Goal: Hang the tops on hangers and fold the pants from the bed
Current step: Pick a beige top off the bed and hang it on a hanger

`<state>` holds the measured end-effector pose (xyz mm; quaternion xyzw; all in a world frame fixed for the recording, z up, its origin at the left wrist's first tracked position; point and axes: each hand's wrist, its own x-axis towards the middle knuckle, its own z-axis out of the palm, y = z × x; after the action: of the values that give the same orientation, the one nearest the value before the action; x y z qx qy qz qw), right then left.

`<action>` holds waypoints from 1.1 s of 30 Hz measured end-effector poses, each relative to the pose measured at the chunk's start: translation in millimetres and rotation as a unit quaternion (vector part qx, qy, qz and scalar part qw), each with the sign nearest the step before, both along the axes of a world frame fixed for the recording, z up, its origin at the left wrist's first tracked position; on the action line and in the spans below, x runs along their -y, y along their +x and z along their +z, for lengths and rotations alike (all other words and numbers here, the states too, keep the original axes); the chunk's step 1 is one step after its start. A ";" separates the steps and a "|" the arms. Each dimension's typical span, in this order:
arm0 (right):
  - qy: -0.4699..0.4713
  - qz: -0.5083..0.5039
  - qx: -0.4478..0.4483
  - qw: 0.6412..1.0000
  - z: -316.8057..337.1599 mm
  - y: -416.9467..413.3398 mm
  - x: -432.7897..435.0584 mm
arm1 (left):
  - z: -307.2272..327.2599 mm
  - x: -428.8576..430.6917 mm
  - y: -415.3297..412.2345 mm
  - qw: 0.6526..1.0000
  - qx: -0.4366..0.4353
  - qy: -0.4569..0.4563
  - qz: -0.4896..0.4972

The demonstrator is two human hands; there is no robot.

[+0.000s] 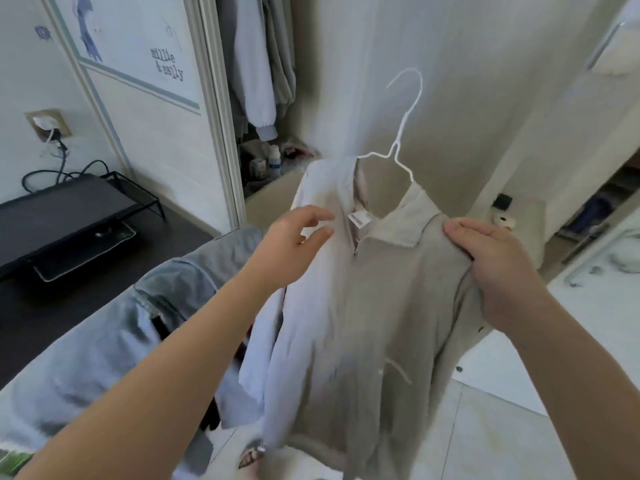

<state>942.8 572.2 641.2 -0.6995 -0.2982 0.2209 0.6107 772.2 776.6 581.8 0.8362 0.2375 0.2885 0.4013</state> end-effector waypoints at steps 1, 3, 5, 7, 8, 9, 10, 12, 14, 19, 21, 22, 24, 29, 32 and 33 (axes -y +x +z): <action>0.015 -0.012 0.001 1.000 9.9 0.5 -11.9 | 7.2 -10.3 8.4 1.000 0.004 0.003 -0.019; 0.045 -0.031 0.010 0.998 31.7 0.9 -37.2 | 24.3 -31.4 22.9 0.998 0.013 0.002 -0.057; 0.065 -0.064 0.029 0.995 55.3 1.7 -66.1 | 46.3 -51.4 34.4 0.996 0.024 0.006 -0.091; 0.076 -0.089 0.058 0.991 79.4 3.5 -97.1 | 70.5 -70.7 45.1 0.991 0.047 0.005 -0.125; 0.083 -0.098 0.074 0.989 90.7 5.5 -114.0 | 82.9 -80.2 49.9 0.988 0.059 -0.001 -0.140; 0.092 -0.103 0.085 0.987 100.9 8.7 -130.9 | 95.1 -89.3 53.8 0.986 0.069 -0.007 -0.151; 0.102 -0.106 0.092 0.985 110.9 12.1 -147.3 | 107.2 -97.8 57.4 0.984 0.077 -0.009 -0.160; 0.117 -0.107 0.105 0.982 133.3 18.8 -180.1 | 132.0 -115.2 65.0 0.981 0.092 0.006 -0.172; 0.136 -0.105 0.122 0.978 159.1 24.2 -210.6 | 156.6 -131.9 71.4 0.979 0.103 0.023 -0.177; 0.178 -0.118 0.179 0.960 232.1 42.5 -273.8 | 202.1 -170.7 94.0 0.977 0.113 0.035 -0.178; 0.198 -0.120 0.189 0.954 260.3 50.6 -296.3 | 215.0 -185.1 108.2 0.980 0.106 0.068 -0.157; 0.207 -0.116 0.191 0.952 273.9 55.0 -307.2 | 221.4 -192.1 115.8 0.981 0.098 0.084 -0.144; 0.217 -0.115 0.196 0.949 300.3 66.5 -328.7 | 234.6 -204.6 132.0 0.983 0.086 0.105 -0.127; 0.244 -0.126 0.199 0.941 369.2 99.5 -376.6 | 279.3 -234.1 178.5 0.981 0.085 0.162 -0.072; 0.275 -0.122 0.201 0.932 411.6 120.7 -398.4 | 312.5 -259.4 203.3 0.966 0.097 0.238 -0.014; 0.287 -0.120 0.200 0.929 425.5 127.1 -404.1 | 323.8 -268.4 210.8 0.960 0.101 0.260 -0.002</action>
<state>1069.9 976.3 1066.6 -0.5549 -0.3789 -0.0937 0.7347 983.0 1044.9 905.6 0.8787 0.1108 0.4225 0.1923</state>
